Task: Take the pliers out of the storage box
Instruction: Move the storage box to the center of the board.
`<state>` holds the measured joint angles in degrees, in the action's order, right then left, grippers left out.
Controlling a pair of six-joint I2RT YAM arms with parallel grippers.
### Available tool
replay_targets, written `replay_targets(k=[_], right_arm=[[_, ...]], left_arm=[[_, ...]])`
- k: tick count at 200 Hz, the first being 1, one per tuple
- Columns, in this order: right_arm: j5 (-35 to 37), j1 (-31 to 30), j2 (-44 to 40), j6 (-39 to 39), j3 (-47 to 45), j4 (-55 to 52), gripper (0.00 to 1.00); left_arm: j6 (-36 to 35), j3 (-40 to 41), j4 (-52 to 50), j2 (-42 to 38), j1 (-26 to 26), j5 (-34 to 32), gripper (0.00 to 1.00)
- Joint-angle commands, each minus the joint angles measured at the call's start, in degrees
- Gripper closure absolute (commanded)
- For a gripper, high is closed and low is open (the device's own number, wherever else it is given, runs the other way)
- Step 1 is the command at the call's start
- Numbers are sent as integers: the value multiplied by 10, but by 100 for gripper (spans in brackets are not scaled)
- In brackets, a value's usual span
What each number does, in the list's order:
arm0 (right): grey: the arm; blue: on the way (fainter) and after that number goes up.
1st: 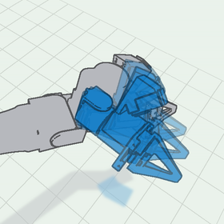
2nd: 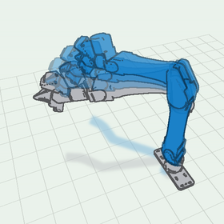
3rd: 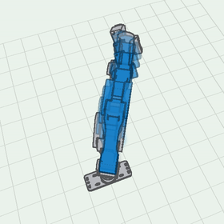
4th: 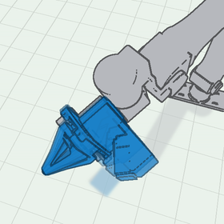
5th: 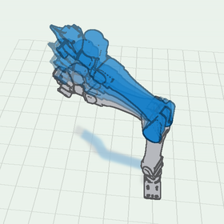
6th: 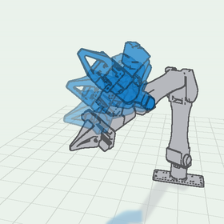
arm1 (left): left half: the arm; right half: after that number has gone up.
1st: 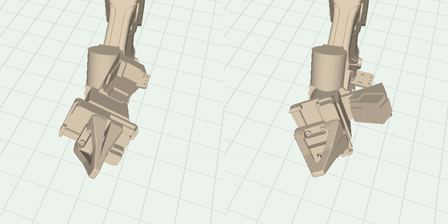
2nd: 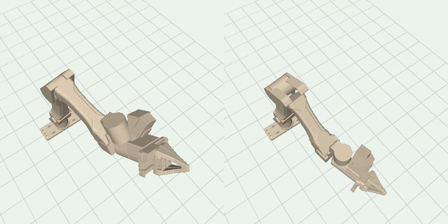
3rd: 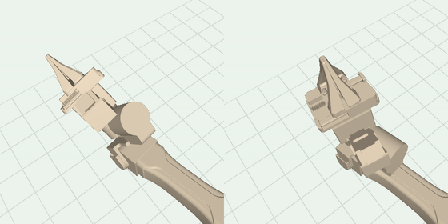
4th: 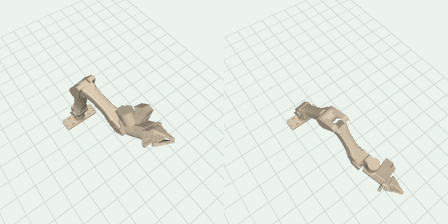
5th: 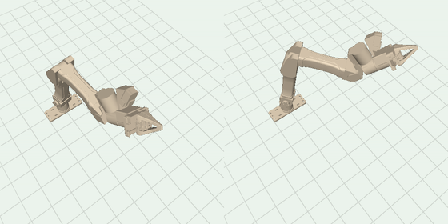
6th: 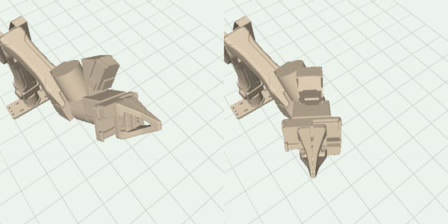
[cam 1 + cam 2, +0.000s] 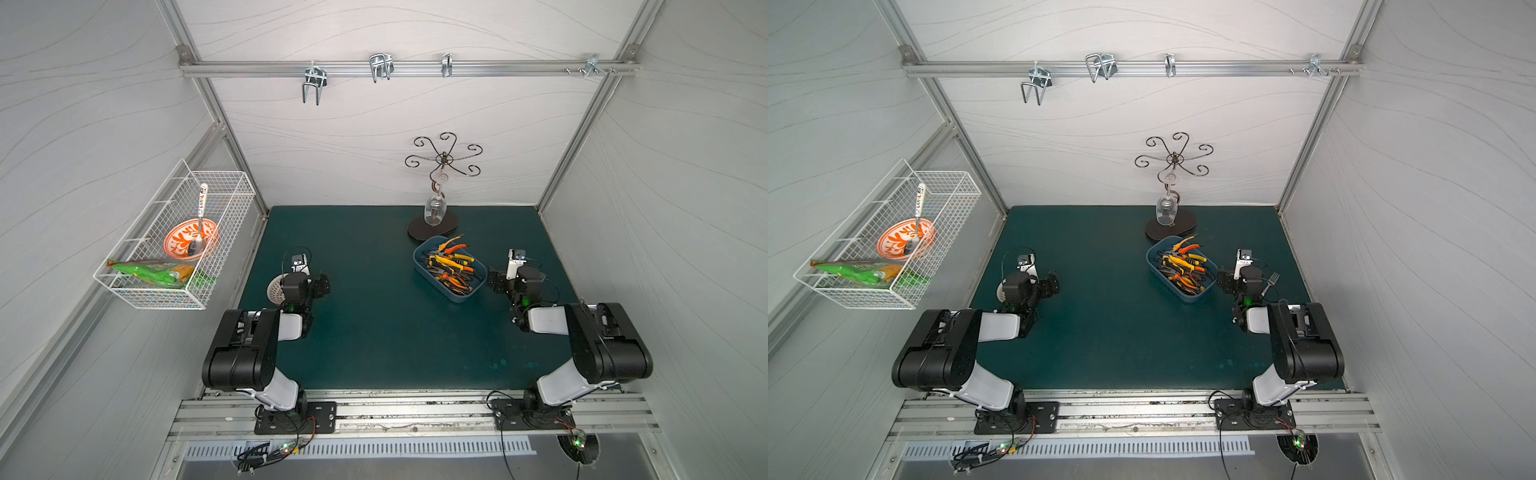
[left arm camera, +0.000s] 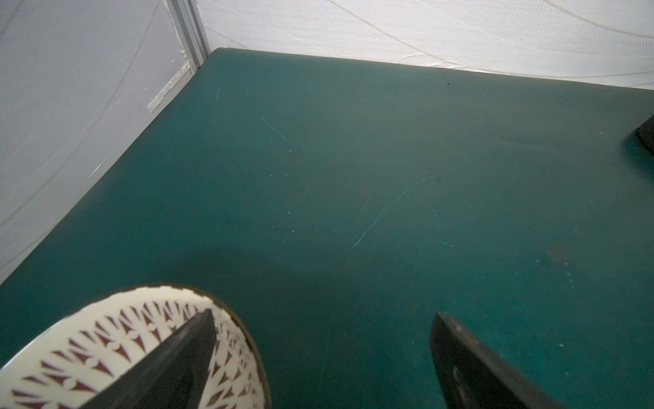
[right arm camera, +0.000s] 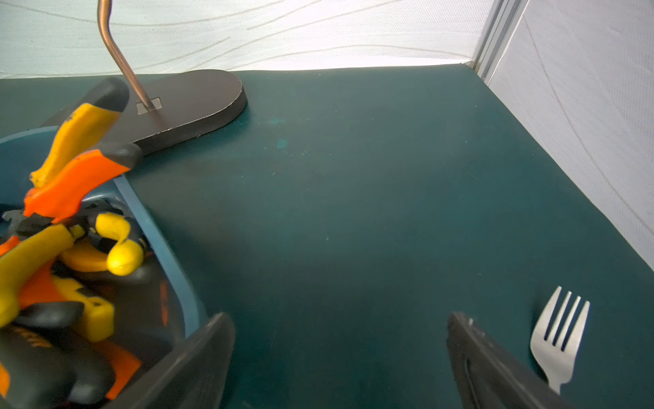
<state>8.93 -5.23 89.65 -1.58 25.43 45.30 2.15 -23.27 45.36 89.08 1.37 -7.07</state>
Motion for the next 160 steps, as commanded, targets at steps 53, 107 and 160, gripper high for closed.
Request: replay_targets(k=[53, 107, 160], right_arm=[[13, -6, -46, -7, -10, -25, 1], [-4, -6, -199, -25, 11, -175, 1], [-163, -7, -297, -64, 67, -316, 1]], left_arm=[[-1, -7, 21, -12, -1, 6, 1], [-31, -19, -62, -94, -27, -8, 0], [-96, -61, -135, -163, -131, -56, 0]])
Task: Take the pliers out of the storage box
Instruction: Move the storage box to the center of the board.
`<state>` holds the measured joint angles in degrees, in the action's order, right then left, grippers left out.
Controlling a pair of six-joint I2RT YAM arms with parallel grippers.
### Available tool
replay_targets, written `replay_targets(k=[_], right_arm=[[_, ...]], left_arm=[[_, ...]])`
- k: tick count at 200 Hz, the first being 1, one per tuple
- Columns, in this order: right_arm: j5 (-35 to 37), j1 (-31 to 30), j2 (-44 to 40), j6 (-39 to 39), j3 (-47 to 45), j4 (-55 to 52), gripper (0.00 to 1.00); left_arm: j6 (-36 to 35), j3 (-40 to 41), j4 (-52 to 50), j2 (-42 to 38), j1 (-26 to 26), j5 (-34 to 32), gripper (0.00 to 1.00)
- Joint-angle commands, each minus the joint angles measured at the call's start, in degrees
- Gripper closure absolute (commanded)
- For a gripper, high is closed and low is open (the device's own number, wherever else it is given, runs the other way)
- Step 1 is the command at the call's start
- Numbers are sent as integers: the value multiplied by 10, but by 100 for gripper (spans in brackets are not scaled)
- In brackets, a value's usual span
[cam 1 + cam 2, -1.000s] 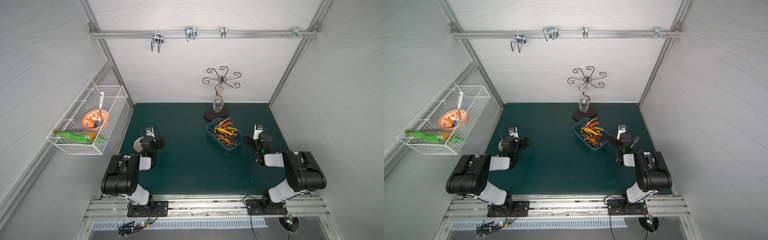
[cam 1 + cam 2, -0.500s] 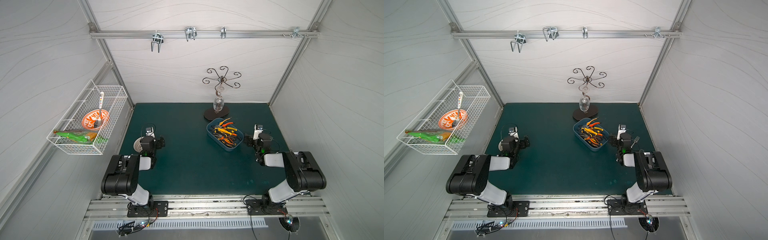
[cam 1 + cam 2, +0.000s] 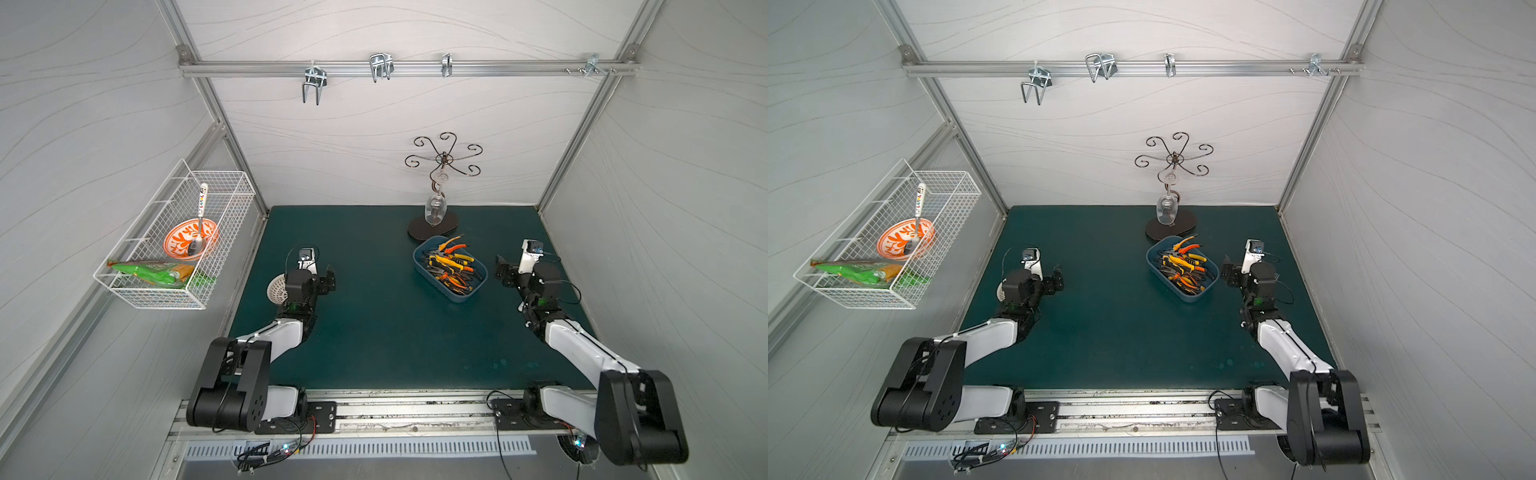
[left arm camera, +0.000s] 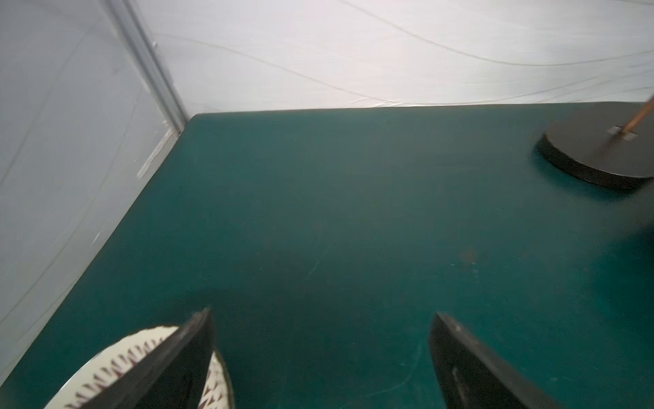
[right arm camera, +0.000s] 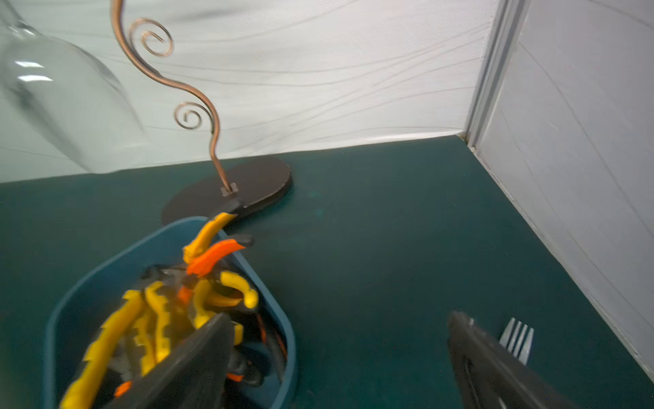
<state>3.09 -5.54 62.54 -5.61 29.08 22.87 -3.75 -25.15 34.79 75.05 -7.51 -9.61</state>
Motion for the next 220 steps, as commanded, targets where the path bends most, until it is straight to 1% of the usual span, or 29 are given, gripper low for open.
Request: replay_targets(k=[1, 21, 32, 43, 55, 71, 86, 104, 116, 127, 132, 152, 169, 176, 188, 209, 220], right_arm=[[-109, -4, -27, -25, 31, -94, 1], [-198, -8, -36, -44, 52, -129, 1], [-215, -22, -37, -63, 69, -158, 1], [-195, -53, -32, -80, 90, -203, 1], [-178, -95, -20, -67, 116, -248, 1], [-121, -147, 12, -81, 166, -330, 1], [-96, -186, 60, -47, 221, -406, 1], [-49, -233, 119, 1, 266, -449, 1], [-30, -251, 165, 13, 304, -482, 1], [-36, -262, 207, 25, 339, -508, 4], [-34, -267, 225, 29, 352, -514, 6], [-34, -280, 292, 30, 396, -528, 26], [-35, -287, 340, 30, 432, -538, 43], [-31, -289, 359, 31, 446, -541, 47], [-26, -291, 388, 30, 467, -548, 63], [-16, -291, 428, 31, 498, -565, 67], [-14, -292, 447, 34, 511, -572, 73]], left_arm=[[-38, -44, -31, -23, -45, -32, 0], [-40, -65, -66, -38, -113, -47, 0], [-31, -70, -80, -43, -151, -48, 0], [-16, -74, -99, -48, -187, -44, 0], [-8, -77, -142, -57, -222, -28, 0], [17, -72, -186, -83, -256, -2, 0], [39, -61, -220, -116, -272, 42, 0], [51, -51, -273, -159, -279, 113, 0], [61, -51, -311, -185, -287, 135, 0], [72, -50, -336, -208, -291, 150, 0], [76, -49, -343, -220, -293, 161, 0], [84, -30, -344, -262, -294, 182, 0], [78, -8, -325, -291, -295, 180, 0], [77, 1, -316, -299, -295, 175, 0], [78, 10, -303, -307, -295, 167, 0], [75, 7, -308, -312, -294, 164, 0], [72, 3, -314, -311, -294, 163, 0]])
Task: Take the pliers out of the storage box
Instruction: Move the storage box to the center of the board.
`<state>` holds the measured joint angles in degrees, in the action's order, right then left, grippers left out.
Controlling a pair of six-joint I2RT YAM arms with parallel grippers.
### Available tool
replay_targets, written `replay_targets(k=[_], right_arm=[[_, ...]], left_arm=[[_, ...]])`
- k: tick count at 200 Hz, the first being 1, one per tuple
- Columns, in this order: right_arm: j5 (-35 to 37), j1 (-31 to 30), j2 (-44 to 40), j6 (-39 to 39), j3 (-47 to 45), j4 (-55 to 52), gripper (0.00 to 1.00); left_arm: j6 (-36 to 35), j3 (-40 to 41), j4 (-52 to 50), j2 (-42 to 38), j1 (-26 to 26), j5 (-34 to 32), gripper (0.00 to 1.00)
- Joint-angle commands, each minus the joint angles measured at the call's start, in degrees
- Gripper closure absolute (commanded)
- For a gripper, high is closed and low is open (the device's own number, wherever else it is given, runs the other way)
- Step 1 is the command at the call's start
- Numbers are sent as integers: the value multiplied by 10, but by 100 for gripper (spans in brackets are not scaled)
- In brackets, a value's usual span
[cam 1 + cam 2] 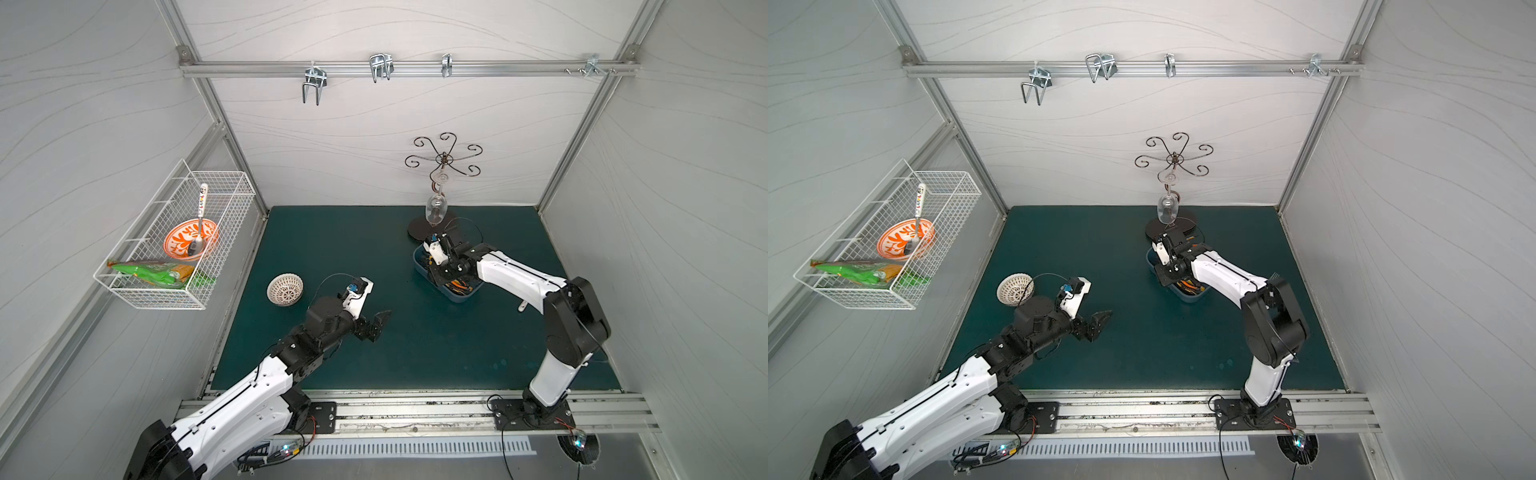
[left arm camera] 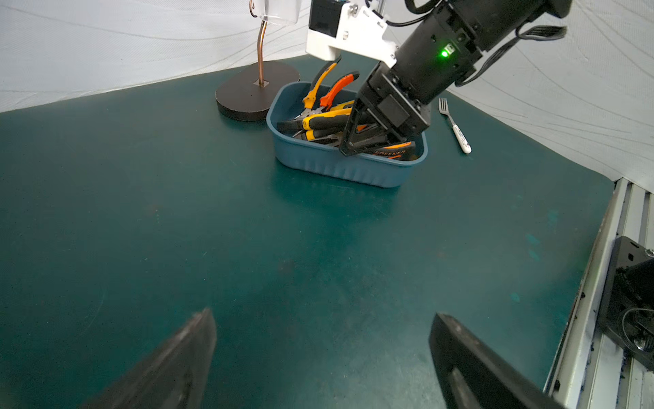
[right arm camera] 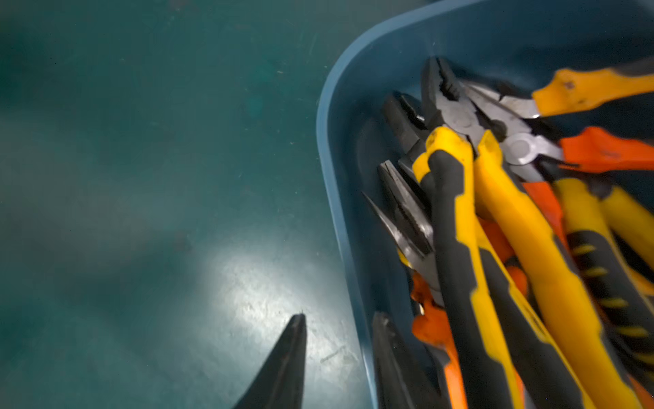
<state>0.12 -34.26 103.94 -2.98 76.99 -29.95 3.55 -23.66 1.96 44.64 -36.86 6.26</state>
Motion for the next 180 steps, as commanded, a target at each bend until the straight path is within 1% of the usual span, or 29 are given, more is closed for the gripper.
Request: replay_targets(k=[1, 13, 23, 35, 41, 50, 63, 87, 115, 151, 180], right_arm=[[16, -4, 33, 8, 32, -44, 73], [22, -4, 47, 7, 41, -49, 73], [29, -4, 55, 8, 46, -49, 77], [32, -4, 60, 6, 50, -49, 89], [31, -4, 61, 6, 51, -50, 91], [31, -3, 61, 4, 52, -49, 97], [43, -3, 59, -2, 52, -47, 100], [100, 0, 52, -22, 46, -39, 100], [158, 17, 34, -64, 33, -27, 100], [172, 50, 17, -117, 26, -21, 100], [176, 68, 17, -122, 30, -17, 100]], left_arm=[[-2, -13, 14, -6, -1, 4, 0], [-3, -13, 11, -6, -2, 1, 0], [-6, -12, 11, -6, -2, -2, 0], [-7, -12, 10, -6, -2, -4, 0], [-7, -12, 10, -5, -2, -5, 0], [-8, -12, 9, -5, -2, -6, 0], [-8, -13, 9, -5, -2, -6, 0], [-6, -15, 9, -2, -2, -7, 0], [-5, -17, 9, 3, -2, -4, 0], [0, -18, 17, 10, -2, 2, 0], [1, -18, 20, 11, -2, 4, 0]])
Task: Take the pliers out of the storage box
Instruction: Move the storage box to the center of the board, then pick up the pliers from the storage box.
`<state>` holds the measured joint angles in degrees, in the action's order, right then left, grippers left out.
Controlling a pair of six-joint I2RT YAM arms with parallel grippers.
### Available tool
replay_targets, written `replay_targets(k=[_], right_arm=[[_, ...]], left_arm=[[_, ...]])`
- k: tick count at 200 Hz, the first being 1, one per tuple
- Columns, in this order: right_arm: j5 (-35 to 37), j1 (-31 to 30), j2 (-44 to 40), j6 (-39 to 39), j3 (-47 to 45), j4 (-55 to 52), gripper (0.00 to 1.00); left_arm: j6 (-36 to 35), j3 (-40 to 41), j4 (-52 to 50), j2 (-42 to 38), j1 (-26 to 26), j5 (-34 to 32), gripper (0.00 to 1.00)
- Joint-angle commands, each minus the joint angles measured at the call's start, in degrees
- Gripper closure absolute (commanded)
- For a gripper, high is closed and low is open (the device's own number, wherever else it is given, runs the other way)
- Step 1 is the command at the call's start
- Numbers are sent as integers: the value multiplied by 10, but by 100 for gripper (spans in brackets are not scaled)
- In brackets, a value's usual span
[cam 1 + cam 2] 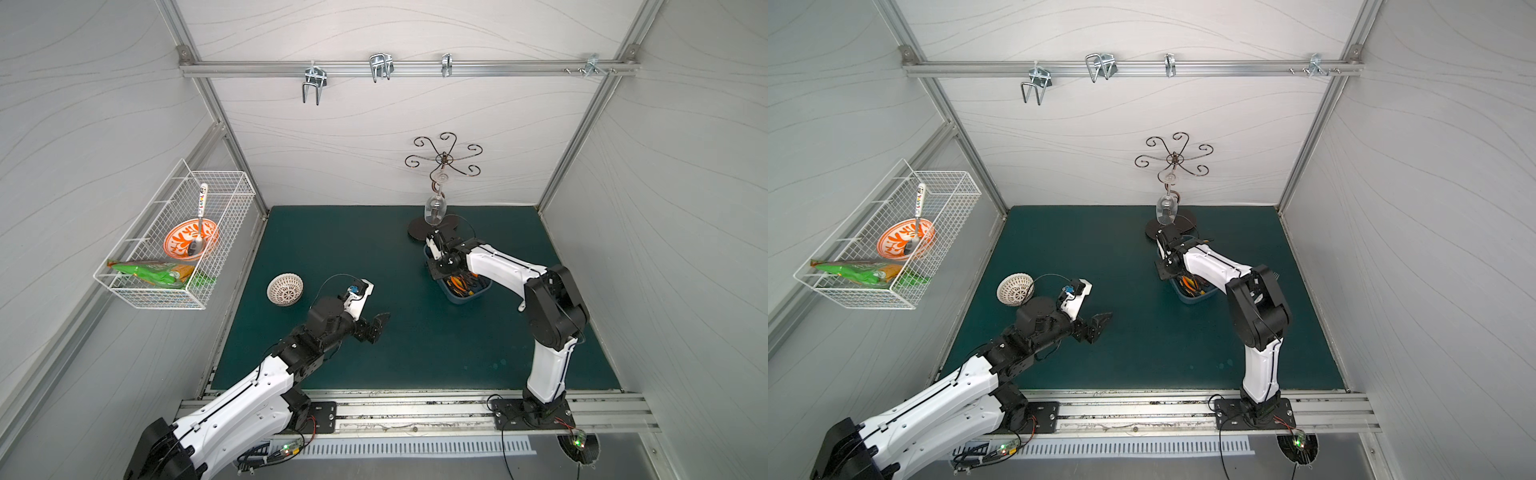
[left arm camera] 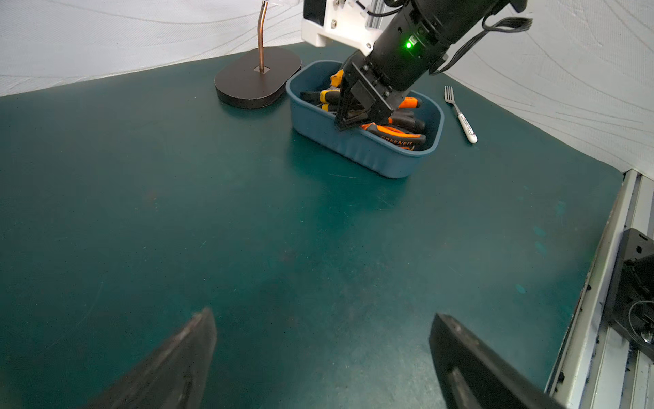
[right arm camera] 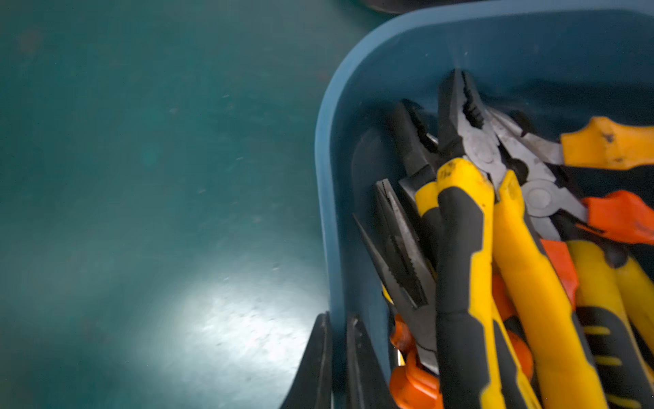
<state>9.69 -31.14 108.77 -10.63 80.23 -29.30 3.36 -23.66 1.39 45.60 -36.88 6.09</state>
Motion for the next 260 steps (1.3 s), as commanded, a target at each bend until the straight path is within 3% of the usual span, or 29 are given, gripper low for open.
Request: replay_targets(k=[1, 60, 96, 120, 139, 158, 189, 260], right_arm=[[81, 37, -30, -45, -2, -23, 100], [44, 61, -14, -20, 23, -23, 100], [-27, 60, -80, -19, -11, 5, 69], [-41, 65, -142, -25, -46, 19, 59], [-48, 85, -185, -40, -74, 25, 42], [-85, 118, -207, -52, -85, 22, 37], [-140, 151, -163, -59, -43, -39, 37], [-155, 148, -45, -57, 43, -125, 60]], left_arm=[[3, -19, 25, 2, -2, 6, 0], [4, -16, 33, 9, -2, 10, 0], [3, -18, 51, 22, -3, 8, 0], [0, -29, 62, 38, -5, 16, 0], [-2, -41, 73, 54, -12, 26, 0], [-5, -53, 83, 70, -22, 35, 0], [-5, -67, 99, 93, -37, 45, 0], [-4, -61, 83, 87, -41, 26, 0]])
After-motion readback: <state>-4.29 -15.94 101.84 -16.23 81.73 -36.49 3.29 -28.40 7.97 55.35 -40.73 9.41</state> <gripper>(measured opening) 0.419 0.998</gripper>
